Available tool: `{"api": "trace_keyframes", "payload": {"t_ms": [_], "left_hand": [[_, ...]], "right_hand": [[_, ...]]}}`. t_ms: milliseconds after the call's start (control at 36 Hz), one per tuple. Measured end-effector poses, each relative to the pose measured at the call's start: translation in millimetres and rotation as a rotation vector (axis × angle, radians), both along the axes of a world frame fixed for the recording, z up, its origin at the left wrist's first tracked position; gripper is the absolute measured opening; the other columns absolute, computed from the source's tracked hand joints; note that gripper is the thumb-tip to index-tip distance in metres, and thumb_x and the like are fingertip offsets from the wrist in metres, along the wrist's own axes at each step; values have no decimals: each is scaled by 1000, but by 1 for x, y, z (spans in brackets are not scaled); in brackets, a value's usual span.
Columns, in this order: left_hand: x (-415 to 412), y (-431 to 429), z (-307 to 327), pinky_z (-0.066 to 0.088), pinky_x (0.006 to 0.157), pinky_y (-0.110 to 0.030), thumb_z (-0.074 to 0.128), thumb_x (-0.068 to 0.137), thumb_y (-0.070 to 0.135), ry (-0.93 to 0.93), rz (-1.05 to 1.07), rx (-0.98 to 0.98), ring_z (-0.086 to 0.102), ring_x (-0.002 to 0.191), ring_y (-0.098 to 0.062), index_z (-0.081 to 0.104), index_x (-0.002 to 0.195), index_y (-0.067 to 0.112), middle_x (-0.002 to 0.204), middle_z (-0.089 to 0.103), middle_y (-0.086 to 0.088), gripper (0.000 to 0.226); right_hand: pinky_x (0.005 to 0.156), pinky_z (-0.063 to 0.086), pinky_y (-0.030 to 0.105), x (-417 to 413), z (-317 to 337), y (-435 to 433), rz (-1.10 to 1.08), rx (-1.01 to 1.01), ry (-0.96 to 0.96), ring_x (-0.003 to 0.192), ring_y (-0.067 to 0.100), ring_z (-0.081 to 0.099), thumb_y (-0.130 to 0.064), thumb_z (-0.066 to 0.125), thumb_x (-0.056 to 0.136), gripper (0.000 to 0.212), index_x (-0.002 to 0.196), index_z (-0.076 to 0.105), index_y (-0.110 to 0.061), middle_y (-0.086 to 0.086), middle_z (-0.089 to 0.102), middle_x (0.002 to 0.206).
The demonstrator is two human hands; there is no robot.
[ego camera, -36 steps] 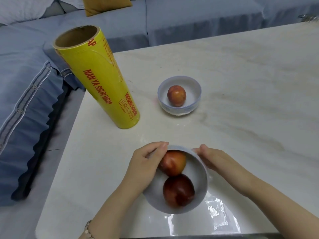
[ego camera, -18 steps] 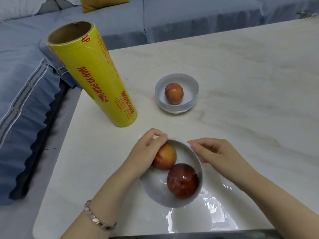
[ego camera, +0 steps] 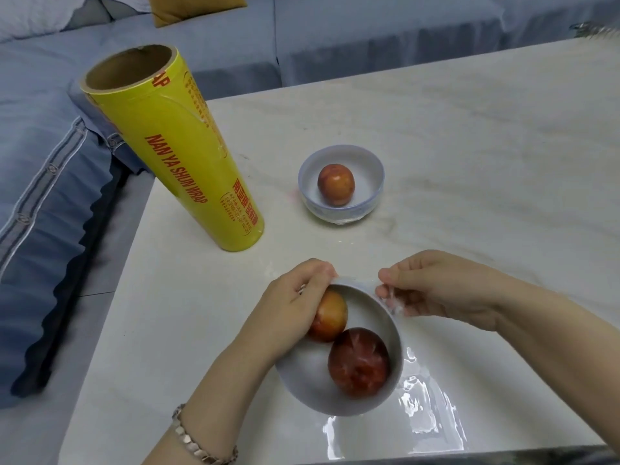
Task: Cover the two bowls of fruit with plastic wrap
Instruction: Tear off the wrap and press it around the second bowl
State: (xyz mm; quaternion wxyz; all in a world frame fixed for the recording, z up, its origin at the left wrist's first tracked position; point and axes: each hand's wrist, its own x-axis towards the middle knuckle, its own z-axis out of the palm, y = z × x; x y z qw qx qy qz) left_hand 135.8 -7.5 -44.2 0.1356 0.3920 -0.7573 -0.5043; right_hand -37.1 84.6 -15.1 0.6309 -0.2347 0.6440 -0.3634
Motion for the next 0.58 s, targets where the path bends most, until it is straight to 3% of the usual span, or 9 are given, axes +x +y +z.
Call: {"api": "trace_keyframes", "payload": {"t_ms": [250,333,417,500,583], "left_hand": [[5,8,-1,45,78,-18,42,83,48,30,7,-39,59,86,-3,60,82,32,83,64,14,24],[4,10,1,46,78,-20,42,83,49,15,-9,-54,59,86,-2,60,83,33,84,64,16,25],[4,10,2,45,77,-21,42,83,50,10,-8,-65,59,85,-2,60,83,34,83,65,17,24],[4,12,2,45,77,-20,42,83,50,7,-1,-76,59,85,-1,60,83,33,83,64,17,24],[5,11,1,46,78,-23,42,83,49,13,5,-78,59,85,-4,60,84,32,83,64,15,25]], "right_hand": [[46,37,14,-3,-1,-18,72,181,-129,39,6,44,-24,52,91,29,65,51,-12,-2,51,43],[46,32,15,-7,3,-22,204,243,-51,37,6,41,-41,60,82,32,62,56,-17,-4,49,40],[48,32,16,-7,5,-23,263,241,-5,41,6,41,-44,69,69,34,46,59,-21,-3,49,46],[56,32,19,-2,2,-22,221,207,-103,48,7,42,-39,73,53,23,47,64,-19,-1,46,53],[52,26,21,3,-6,-18,71,135,-157,38,7,35,-32,70,63,25,45,62,-17,-5,37,37]]}}
